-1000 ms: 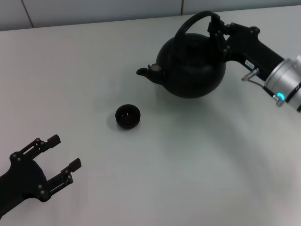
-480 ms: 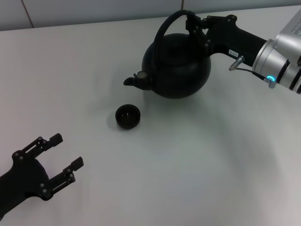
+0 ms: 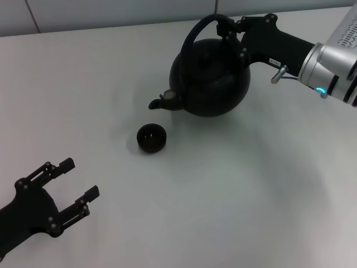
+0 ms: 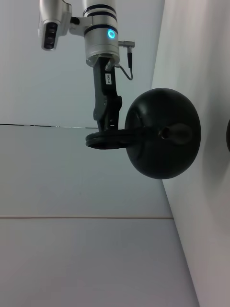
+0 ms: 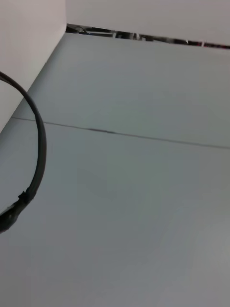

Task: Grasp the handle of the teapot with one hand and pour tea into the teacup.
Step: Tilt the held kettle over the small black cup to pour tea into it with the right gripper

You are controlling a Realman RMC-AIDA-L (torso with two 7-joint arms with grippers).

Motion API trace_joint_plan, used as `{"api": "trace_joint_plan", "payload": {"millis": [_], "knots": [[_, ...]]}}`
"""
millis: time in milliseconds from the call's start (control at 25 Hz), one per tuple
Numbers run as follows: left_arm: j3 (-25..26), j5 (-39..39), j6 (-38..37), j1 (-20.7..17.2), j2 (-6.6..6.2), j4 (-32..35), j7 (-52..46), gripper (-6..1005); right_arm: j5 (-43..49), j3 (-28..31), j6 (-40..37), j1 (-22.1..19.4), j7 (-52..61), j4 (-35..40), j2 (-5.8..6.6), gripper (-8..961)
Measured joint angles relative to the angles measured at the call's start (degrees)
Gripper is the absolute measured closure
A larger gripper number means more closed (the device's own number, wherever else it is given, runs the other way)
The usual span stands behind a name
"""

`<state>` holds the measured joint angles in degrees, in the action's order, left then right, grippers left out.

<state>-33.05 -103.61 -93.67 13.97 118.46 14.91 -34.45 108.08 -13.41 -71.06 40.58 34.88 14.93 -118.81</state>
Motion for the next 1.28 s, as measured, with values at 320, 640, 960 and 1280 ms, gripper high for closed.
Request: {"api": "trace_joint_plan", "payload": {"millis": [320,640,960,1280], "knots": [[0.0,0.0,0.0,0.0,0.0,0.0,0.0,262,-0.1,-3.0,-0.1,0.5,-3.7,1.8,0.0,869],[0.0,0.0,0.0,0.4,0.0,-0.6,0.2,262,-0.2,-3.2,-0.1,1.0,-8.6,1.9,-0.08,870],[0.0,0.2,0.0,0.6,0.0,-0.6,0.1,262,-0.3,-3.2,-0.1,2.3,-12.1,1.8,-0.18,869],[0.0,0.6,0.0,0.6,0.0,-0.6,-0.1,262,-0.1,-4.5,-0.1,3.0,-14.4,1.9,-0.18,868]]}}
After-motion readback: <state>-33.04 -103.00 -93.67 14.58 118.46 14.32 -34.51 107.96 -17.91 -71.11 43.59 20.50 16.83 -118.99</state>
